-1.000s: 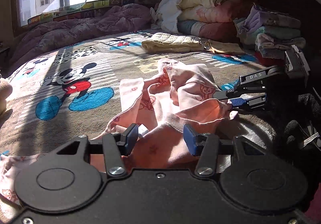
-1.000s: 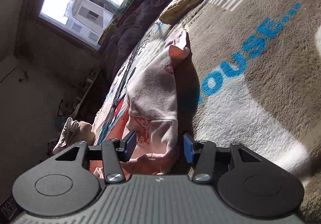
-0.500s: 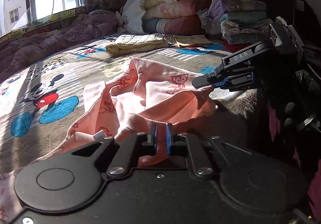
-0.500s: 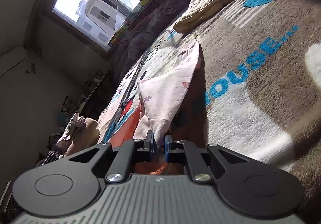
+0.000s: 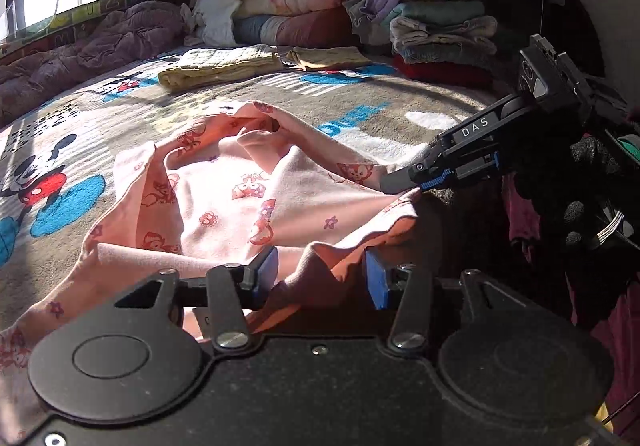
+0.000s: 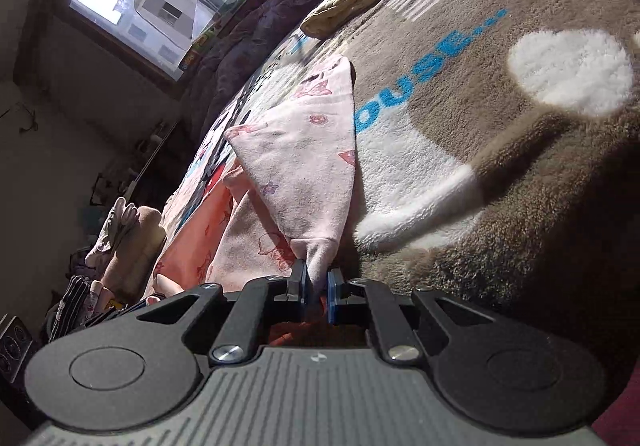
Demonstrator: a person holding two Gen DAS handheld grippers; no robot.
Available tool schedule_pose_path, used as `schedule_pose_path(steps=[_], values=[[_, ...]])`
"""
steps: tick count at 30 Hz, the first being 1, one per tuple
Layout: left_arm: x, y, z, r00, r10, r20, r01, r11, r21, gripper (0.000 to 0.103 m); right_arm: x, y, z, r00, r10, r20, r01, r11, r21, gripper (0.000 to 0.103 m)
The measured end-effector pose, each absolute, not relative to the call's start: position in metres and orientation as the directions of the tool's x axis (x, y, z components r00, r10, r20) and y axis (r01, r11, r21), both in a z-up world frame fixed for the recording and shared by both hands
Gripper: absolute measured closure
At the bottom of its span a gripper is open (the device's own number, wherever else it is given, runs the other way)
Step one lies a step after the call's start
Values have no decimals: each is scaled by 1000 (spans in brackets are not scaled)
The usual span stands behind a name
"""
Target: Fold clothes
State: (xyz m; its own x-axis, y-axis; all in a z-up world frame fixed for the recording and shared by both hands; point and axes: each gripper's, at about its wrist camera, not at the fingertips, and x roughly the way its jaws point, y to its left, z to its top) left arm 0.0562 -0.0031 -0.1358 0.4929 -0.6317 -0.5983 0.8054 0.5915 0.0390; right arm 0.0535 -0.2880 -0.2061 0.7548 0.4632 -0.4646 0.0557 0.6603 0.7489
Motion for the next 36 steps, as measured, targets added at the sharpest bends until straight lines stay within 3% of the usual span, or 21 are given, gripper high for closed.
schedule_pose_path(steps=[2,4,6,10,15,17,29,36], values=[[45,-11,-145,430,-632,-644,852,520,59,58,50,-290,-204,757,466,-458,53,656,753,86],[42,-12,-146,412,-631,-657,865,498,64,58,46,-295,-200,777,454,-437,47,649,759,72],[38,-12,-148,395,-630,-669,876,477,69,58,45,-304,-197,803,428,-415,56,639,768,66],[42,8,-126,359,-729,-582,885,465,-37,56,59,-324,-200,835,389,-389,90,601,794,65],[59,32,-102,409,-812,-416,836,516,-186,41,101,-338,-199,836,374,-402,95,622,777,62],[71,40,-101,456,-804,-382,791,563,-240,40,120,-341,-198,831,370,-415,101,634,767,61],[116,60,-104,564,-767,-305,670,642,-373,33,238,-345,-191,773,397,-494,89,704,704,59],[141,65,-116,611,-715,-340,577,696,-427,25,281,-343,-194,757,410,-508,82,712,697,58]])
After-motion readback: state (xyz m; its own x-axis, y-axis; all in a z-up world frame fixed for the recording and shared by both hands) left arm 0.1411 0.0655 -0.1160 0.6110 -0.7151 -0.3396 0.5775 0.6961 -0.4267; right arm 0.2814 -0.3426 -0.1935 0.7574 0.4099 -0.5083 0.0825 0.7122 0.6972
